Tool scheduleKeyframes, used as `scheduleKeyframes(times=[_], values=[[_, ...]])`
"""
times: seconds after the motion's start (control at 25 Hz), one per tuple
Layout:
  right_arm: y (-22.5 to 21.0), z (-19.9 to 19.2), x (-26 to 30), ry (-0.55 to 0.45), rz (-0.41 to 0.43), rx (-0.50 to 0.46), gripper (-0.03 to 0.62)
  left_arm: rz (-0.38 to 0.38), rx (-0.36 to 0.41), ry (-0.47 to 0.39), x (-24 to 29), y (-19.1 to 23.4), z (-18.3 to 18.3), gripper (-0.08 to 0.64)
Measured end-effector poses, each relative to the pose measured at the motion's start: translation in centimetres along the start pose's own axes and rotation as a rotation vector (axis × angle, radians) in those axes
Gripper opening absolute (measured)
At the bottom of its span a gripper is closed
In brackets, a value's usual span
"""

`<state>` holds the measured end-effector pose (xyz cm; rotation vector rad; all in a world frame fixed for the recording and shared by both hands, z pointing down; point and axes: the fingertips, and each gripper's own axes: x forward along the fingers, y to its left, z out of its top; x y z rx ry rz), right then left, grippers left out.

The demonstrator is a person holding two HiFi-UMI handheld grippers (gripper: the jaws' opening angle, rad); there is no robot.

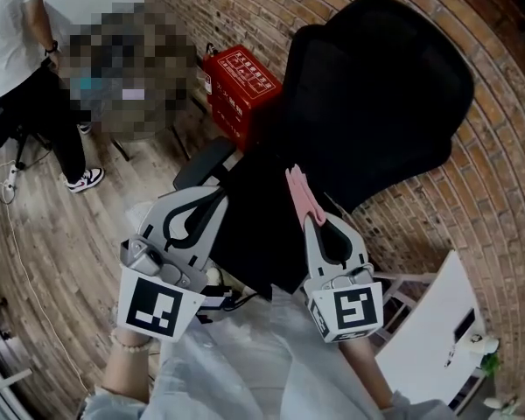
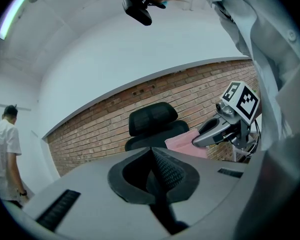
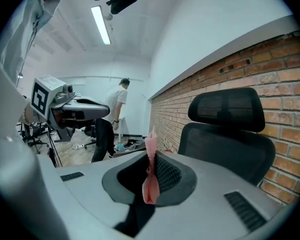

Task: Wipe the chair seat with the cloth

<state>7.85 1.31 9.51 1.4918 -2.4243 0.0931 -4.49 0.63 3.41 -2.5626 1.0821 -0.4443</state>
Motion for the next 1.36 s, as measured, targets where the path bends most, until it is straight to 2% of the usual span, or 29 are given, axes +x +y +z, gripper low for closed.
scheduleKeyframes(times=[1.36], values=[[0.7, -2.5, 0.0, 0.073, 0.030, -0.012, 0.055, 0.003, -0.025, 0.013, 0.0, -0.5, -0.7, 0.018]])
